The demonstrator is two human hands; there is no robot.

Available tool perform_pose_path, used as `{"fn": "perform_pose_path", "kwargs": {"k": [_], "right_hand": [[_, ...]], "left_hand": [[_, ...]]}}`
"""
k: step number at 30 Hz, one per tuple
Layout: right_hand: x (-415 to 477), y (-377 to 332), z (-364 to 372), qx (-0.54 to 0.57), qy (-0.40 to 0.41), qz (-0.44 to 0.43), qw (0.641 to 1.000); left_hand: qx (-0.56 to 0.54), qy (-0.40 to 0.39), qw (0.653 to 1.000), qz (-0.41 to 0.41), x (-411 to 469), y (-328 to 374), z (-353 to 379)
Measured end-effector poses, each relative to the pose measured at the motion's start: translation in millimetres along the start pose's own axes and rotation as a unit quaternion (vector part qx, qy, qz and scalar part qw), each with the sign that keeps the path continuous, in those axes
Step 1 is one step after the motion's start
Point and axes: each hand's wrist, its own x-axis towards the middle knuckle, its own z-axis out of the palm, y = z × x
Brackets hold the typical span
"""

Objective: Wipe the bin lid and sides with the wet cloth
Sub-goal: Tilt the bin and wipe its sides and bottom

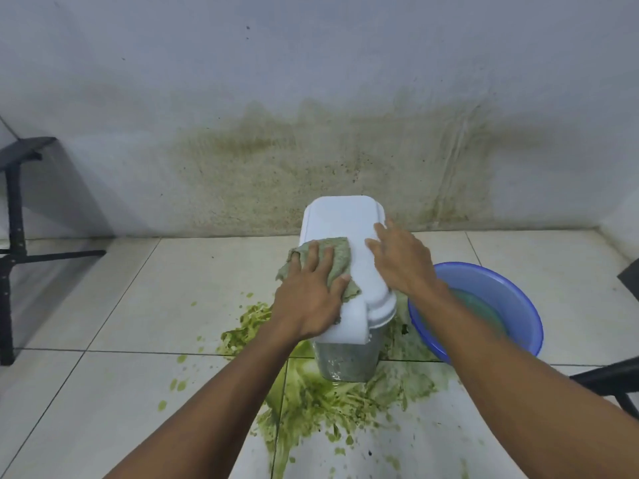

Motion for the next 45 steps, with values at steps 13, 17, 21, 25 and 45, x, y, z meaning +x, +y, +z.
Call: {"fn": "perform_pose_path", "kwargs": {"k": [13,17,21,25,45], "right_hand": [[-90,6,20,-0.049,-0.029,-0.221,0.973],[-91,4,17,-0.074,-0.034,-0.207,0.975],[-93,0,6,-0.006,-0.039,-0.195,0.980],[-94,4,8,0.057,-0.015,-0.200,0.978],[1,-13,-78,0.062,-0.039,-0.170,0.983]], "left_hand": [[-0.092,0.054,0.994,0.018,-9,-9,9],[-0.074,0.088,0.990,0.083,-32,-15,33],[-0.062,0.095,0.988,0.107,-48,-15,38],[-0.019,0.118,0.983,0.141,-58,-6,47],[-0.118,0.213,0.953,0.180,31,22,-52]]}}
